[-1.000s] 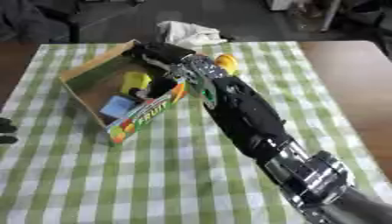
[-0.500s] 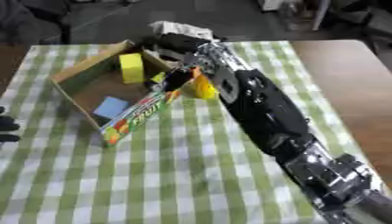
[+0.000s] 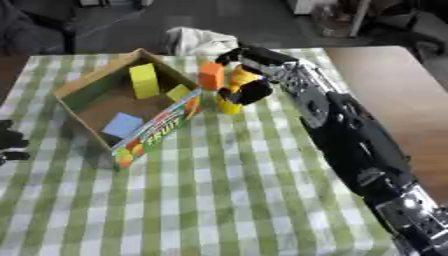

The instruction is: Pick up objects on the table and place them in the box.

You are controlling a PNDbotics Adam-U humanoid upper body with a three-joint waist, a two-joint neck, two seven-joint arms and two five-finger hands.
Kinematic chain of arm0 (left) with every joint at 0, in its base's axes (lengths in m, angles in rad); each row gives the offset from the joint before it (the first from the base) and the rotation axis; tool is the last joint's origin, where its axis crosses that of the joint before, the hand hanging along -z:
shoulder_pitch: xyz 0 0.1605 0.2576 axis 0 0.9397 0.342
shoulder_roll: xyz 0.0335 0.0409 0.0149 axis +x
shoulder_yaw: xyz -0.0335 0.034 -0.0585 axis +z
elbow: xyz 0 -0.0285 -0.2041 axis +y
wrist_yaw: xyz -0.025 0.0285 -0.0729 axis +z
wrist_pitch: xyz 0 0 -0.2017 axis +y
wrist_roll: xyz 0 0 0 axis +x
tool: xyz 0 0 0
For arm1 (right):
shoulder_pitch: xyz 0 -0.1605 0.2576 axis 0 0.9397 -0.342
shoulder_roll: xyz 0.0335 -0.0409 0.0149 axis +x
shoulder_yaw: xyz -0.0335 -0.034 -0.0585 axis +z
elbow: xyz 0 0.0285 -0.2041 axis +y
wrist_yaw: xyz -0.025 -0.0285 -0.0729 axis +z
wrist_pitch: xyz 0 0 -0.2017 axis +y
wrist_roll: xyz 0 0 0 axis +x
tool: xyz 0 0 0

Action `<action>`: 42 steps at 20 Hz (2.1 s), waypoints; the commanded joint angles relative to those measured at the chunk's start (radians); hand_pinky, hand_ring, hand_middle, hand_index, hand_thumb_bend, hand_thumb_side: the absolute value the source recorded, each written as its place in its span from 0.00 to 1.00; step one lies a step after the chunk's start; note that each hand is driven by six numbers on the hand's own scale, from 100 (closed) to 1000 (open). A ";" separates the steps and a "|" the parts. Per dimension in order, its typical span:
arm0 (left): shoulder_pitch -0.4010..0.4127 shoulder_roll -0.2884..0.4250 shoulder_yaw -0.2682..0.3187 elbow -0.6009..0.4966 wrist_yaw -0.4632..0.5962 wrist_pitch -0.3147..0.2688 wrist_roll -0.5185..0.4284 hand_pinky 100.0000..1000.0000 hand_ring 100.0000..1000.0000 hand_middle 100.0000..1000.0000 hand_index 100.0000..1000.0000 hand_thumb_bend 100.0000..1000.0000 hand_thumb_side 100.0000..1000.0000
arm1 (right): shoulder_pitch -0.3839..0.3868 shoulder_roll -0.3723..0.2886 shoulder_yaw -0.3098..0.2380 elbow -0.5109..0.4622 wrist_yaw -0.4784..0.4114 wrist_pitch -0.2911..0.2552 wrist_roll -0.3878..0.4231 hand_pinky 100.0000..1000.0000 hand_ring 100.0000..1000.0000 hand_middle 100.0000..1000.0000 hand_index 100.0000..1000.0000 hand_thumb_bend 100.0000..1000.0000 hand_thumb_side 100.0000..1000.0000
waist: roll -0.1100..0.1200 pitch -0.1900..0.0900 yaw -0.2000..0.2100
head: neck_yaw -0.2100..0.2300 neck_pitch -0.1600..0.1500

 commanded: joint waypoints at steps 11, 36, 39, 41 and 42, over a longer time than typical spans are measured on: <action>-0.005 0.011 -0.004 -0.010 0.004 -0.004 -0.008 0.60 0.64 0.56 0.75 0.06 0.66 | -0.070 0.079 -0.059 0.279 0.175 0.128 -0.124 0.84 0.92 0.84 0.93 0.18 0.31 | 0.020 -0.016 0.031 | -0.027 0.005; -0.010 0.008 -0.010 -0.010 0.005 -0.003 -0.013 0.60 0.64 0.57 0.75 0.06 0.66 | -0.174 0.152 0.072 0.099 0.087 0.065 -0.340 0.76 0.84 0.50 0.62 0.00 0.09 | 0.017 -0.013 0.067 | -0.051 0.005; -0.014 0.007 -0.011 -0.011 0.005 -0.004 -0.016 0.60 0.64 0.57 0.75 0.06 0.66 | -0.179 0.179 0.132 0.135 0.035 0.012 -0.287 0.77 0.86 0.54 0.68 0.00 0.21 | 0.019 -0.009 0.080 | -0.059 0.005; -0.016 0.005 -0.013 -0.011 0.006 -0.004 -0.017 0.60 0.64 0.57 0.75 0.06 0.66 | -0.180 0.198 0.131 0.175 0.031 -0.022 -0.254 0.79 0.86 0.58 0.77 0.06 0.38 | 0.021 -0.007 0.088 | -0.063 0.005; -0.016 0.005 -0.013 -0.011 0.006 -0.005 -0.017 0.60 0.64 0.57 0.75 0.06 0.66 | -0.182 0.203 0.122 0.188 0.041 -0.034 -0.237 0.79 0.87 0.66 0.83 0.12 0.46 | 0.021 -0.006 0.090 | -0.064 0.005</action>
